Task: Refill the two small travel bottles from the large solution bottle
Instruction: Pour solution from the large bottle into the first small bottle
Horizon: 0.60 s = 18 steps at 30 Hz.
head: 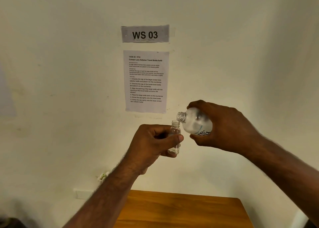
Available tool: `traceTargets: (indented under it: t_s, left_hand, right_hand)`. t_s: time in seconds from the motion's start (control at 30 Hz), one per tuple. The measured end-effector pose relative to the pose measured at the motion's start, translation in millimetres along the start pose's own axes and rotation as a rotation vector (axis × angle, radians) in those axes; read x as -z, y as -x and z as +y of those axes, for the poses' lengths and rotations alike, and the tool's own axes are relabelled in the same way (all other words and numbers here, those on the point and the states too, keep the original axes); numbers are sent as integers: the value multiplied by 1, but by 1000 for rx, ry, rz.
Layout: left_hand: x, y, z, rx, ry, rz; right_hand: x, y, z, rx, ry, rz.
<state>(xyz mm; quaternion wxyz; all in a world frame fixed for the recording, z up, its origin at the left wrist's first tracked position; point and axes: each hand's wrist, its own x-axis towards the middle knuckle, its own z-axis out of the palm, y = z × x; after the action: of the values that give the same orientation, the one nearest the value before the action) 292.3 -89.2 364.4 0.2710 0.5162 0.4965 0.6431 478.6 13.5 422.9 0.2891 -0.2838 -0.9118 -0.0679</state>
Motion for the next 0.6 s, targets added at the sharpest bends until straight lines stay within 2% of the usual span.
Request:
traceTargets:
  t_s: [0.6]
  left_hand:
    - [6, 8, -3, 10, 61, -37]
  right_hand:
    - [14, -12, -4, 172, 228, 0]
